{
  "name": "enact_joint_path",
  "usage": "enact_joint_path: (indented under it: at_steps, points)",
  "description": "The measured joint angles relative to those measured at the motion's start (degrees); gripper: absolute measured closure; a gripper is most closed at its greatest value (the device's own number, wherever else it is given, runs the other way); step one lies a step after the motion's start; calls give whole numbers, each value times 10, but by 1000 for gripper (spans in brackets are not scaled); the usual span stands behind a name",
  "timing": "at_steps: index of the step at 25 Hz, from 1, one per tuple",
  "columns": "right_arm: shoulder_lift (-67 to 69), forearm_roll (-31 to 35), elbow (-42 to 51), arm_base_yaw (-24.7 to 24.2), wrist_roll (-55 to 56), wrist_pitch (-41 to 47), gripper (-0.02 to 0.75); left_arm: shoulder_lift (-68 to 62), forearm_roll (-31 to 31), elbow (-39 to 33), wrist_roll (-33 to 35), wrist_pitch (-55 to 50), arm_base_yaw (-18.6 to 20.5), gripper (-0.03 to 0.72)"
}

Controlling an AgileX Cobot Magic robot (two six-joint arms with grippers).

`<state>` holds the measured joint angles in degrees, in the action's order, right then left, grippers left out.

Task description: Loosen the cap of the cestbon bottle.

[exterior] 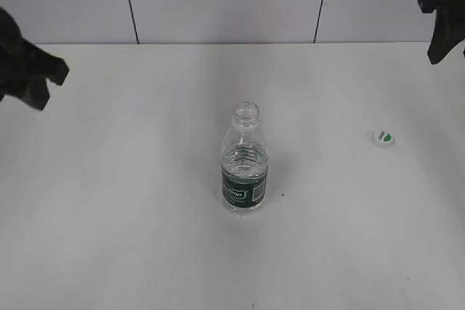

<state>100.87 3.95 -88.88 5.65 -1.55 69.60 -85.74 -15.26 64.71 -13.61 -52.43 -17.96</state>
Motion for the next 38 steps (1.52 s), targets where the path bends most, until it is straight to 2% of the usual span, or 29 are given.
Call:
enact_joint_path:
  at_steps: [2, 4, 7, 11, 16, 22, 38]
  points:
    - [-5, 0, 0, 0, -1, 0, 347, 0, 60, 0, 41, -60, 22, 334]
    - [-17, 0, 1, 0, -3, 0, 347, -1, 89, 1, 59, -100, 44, 336]
    - [-57, 0, 24, 0, -6, 0, 347, -1, 99, 5, 67, -137, 77, 335]
    - [-124, 0, 101, 0, -8, 0, 347, -1, 94, 5, 68, -169, 106, 335]
    - [-226, 0, 201, 0, -9, 1, 347, 27, 86, 5, 69, -172, 111, 335]
    - [-349, 0, 261, 0, -10, 2, 347, 129, 84, -2, 69, -172, 111, 335]
    - [-731, 2, 370, 0, -10, 4, 347, 565, 92, -164, 84, -177, 111, 337]
